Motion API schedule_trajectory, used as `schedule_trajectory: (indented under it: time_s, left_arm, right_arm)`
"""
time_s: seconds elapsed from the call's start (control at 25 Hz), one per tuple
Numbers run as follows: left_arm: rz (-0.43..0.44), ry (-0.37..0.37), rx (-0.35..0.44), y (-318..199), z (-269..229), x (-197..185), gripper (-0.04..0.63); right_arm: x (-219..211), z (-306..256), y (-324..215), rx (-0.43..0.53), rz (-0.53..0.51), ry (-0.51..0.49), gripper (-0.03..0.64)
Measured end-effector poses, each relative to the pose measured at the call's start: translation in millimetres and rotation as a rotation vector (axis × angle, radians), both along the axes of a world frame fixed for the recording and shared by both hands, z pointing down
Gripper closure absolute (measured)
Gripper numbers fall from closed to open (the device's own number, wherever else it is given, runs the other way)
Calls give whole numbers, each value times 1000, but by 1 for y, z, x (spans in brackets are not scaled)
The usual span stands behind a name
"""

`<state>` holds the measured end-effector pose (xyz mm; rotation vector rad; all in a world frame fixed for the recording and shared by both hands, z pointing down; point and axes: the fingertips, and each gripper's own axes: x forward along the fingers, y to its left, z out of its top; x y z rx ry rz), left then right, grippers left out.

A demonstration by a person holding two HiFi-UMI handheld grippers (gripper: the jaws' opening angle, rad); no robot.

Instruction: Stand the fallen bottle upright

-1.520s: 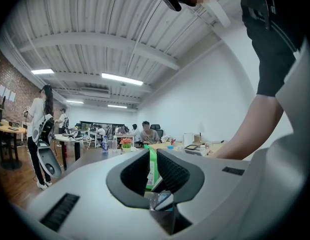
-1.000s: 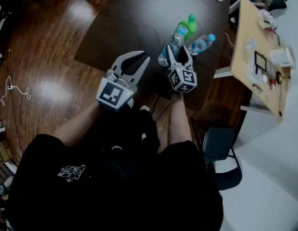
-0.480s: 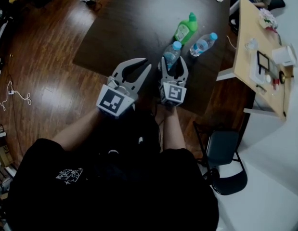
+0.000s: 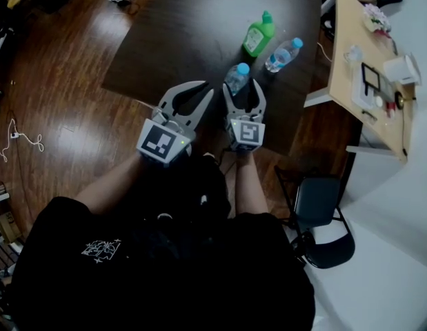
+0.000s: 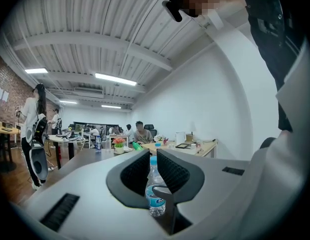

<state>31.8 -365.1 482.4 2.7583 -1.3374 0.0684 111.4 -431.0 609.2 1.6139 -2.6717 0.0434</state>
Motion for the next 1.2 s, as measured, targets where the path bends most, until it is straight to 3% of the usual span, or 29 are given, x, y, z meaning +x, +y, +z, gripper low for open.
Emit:
schedule_trajectory:
  time_s: [0.16,0.48,0.72,1.2]
  left_arm:
    - [2,20,-21,4,-13,-1,551]
    - [28,66,-15,4,-44,10,551]
    - [59,98,9,5,-58,27,551]
    - [34,61,54,25,-71,36,551]
  right_arm:
    - [6,-28,30,-34,-24,1,274]
    - [39,-114,70,-124,0,-171,595]
    - [39,-132,90,-121,-24,-117,595]
    - [46,-160,115,-65,-63,-73,595]
